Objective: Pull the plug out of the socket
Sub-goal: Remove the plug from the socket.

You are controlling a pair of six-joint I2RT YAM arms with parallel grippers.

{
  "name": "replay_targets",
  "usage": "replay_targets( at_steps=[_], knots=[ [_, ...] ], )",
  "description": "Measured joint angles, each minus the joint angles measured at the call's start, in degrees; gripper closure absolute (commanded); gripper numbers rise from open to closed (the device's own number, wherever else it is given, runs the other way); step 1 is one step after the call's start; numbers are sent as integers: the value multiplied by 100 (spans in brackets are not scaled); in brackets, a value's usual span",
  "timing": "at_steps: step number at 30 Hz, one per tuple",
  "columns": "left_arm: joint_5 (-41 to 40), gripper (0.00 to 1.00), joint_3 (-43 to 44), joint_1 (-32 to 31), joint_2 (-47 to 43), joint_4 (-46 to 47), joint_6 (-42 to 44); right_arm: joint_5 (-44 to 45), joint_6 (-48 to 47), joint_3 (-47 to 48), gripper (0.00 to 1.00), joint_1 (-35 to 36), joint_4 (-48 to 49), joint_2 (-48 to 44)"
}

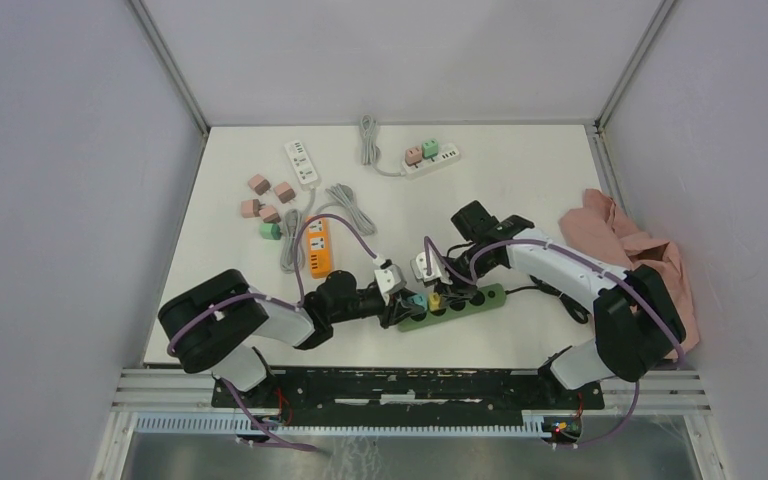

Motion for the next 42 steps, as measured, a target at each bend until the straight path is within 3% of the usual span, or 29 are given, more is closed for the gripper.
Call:
replay_targets(
  at_steps=[3,9,12,21,27,31,38,42],
  knots=[
    [129,97,11,-2,-11,-22,0,-205,-487,0,100,33,-190,0],
    [278,97,15,31,48,-170,-2,105,920,136,100,278,109,256],
    [234,97,33,83,70,-190,7,238,1119,260,100,192,98,391],
    [468,97,323,105,258,-146,11,-22,-400,-190,100,-17,-90,-293],
    [538,97,330,166,435,-162,7,118,990,-63,100,20,297,90],
    [481,97,337,203,452,-131,15,238,1263,-28,100,-87,361,103],
    [540,97,457,114,476,-116,15,-264,-1040,-332,100,-282,-175,-313],
    [713,97,448,92,549,-208,11,22,-525,-348,100,94,-48,-295]
  ],
)
